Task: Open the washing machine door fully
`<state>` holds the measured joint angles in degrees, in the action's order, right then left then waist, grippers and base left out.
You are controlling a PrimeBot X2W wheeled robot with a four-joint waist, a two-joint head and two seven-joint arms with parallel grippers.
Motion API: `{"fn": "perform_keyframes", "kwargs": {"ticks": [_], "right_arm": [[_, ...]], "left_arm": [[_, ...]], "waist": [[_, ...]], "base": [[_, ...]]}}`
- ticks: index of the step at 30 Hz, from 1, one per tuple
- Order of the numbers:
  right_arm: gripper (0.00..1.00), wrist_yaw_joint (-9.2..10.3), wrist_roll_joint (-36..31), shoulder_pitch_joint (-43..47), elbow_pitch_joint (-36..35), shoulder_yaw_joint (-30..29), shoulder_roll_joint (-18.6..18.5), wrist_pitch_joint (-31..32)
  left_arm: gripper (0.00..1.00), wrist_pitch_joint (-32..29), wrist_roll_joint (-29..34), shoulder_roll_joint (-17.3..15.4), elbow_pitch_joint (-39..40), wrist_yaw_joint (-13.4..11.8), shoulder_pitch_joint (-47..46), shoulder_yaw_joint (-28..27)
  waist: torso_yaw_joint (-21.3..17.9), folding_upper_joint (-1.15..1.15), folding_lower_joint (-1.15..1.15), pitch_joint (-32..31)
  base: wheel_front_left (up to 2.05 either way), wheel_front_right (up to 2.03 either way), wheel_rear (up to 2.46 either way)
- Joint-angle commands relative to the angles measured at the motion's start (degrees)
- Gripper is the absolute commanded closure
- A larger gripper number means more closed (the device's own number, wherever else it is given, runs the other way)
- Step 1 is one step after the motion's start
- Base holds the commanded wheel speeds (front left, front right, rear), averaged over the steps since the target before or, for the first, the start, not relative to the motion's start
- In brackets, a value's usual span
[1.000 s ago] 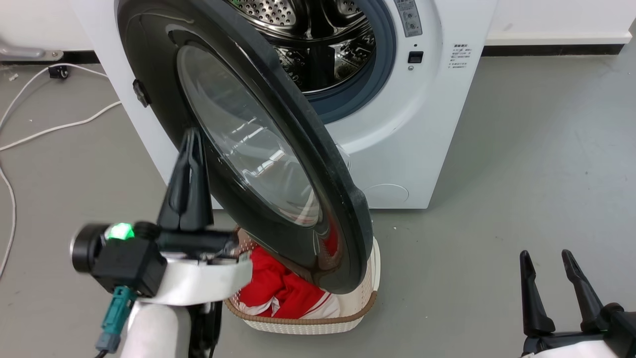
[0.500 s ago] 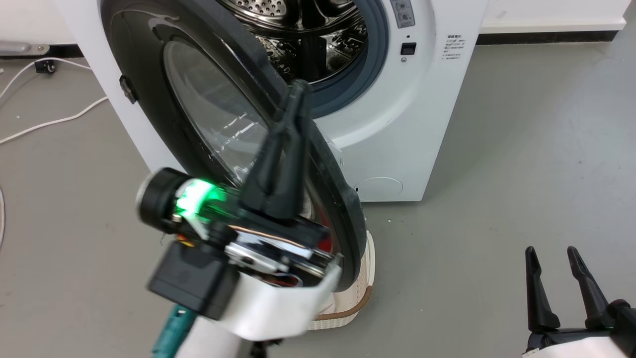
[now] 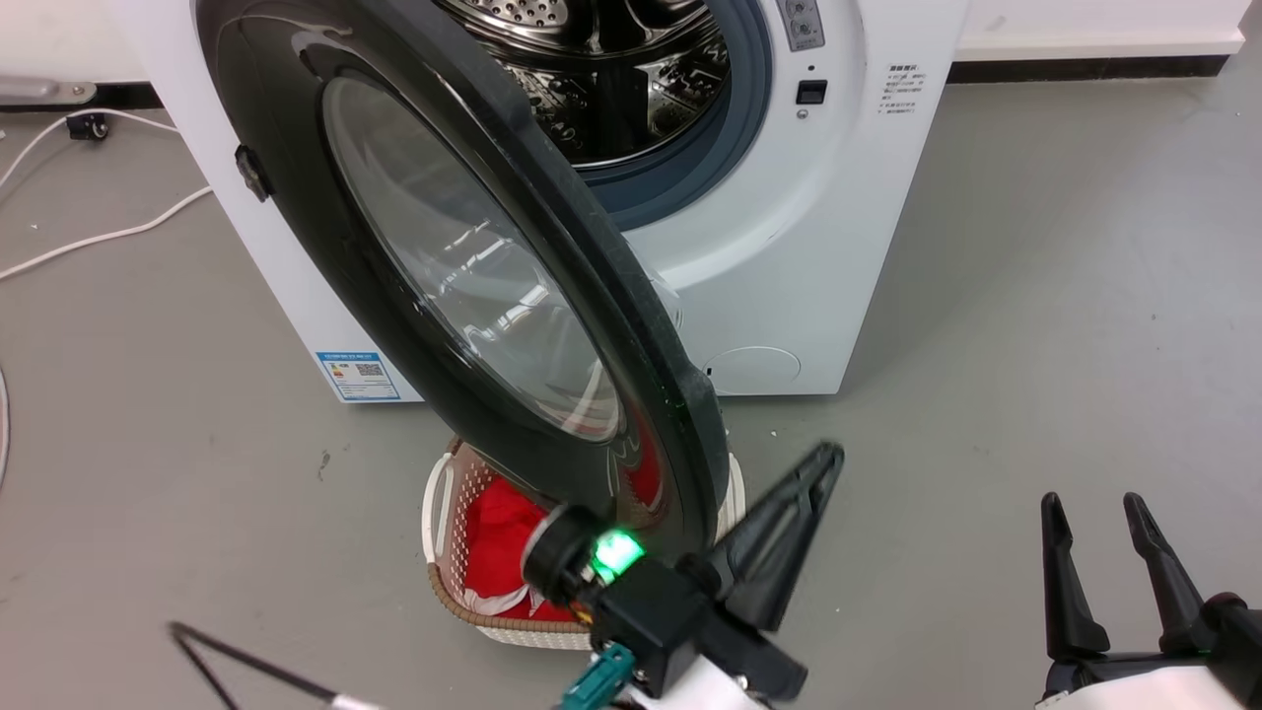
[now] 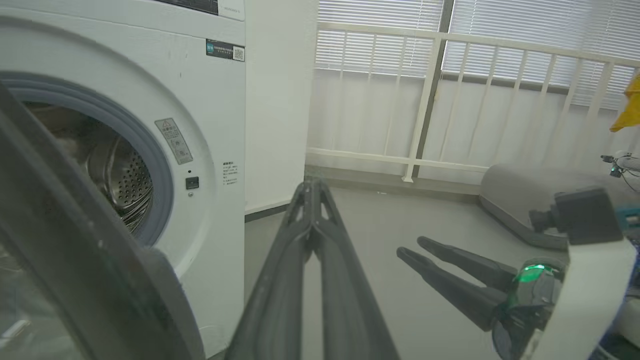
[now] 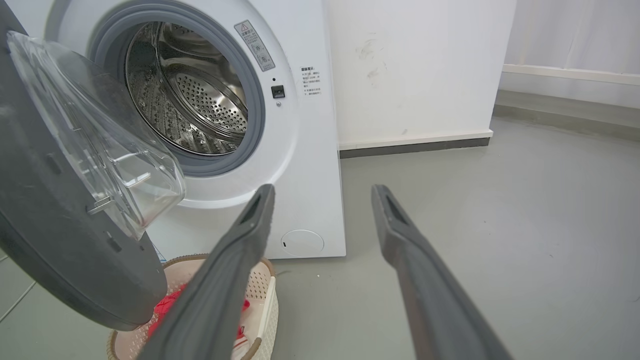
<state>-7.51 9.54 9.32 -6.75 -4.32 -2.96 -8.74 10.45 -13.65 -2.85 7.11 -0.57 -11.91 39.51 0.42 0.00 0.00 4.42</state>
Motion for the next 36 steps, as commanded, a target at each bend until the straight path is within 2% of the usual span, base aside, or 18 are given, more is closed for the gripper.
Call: {"fn": "perform_keyframes", "kwargs": {"ticks": [1, 6, 12, 24, 36], "right_arm": [[0.00, 0.03, 0.07, -0.84, 0.21, 0.12, 0.16, 0.00], [0.00, 0.03, 0.33, -1.07, 0.49, 0.58, 0.16, 0.06], [0.00, 0.04, 0.58, -1.60, 1.04, 1.09, 0.16, -0.07], [0.00, 0.03, 1.48, -2.97, 3.11, 2.05, 0.16, -0.90], [0.00, 0.04, 2.06, -3.74, 4.49, 2.25, 0.16, -1.38]], "left_arm": [[1.00, -0.33, -0.31, -0.07, -0.73, -0.03, 0.81, 0.26], [1.00, -0.84, -1.70, -0.06, -5.71, -0.53, 1.89, 0.82], [1.00, 0.26, -2.87, -0.04, -11.33, -0.97, -1.56, 0.14], [1.00, 2.89, -6.42, -0.05, -19.09, -4.08, -8.53, 0.00], [1.00, 4.30, -8.85, -0.42, -24.30, -6.92, -10.66, -1.10]], "waist": [[-0.02, 0.00, 0.00, 0.05], [-0.28, 0.00, 0.00, 0.43], [-1.06, 0.00, 0.00, 1.22], [-3.53, 0.00, 0.00, 2.24], [-3.36, 0.00, 0.00, 2.54]], "base": [[0.00, 0.00, 0.00], [0.00, 0.00, 0.00], [0.00, 0.00, 0.00], [0.00, 0.00, 0.00], [0.00, 0.00, 0.00]]}}
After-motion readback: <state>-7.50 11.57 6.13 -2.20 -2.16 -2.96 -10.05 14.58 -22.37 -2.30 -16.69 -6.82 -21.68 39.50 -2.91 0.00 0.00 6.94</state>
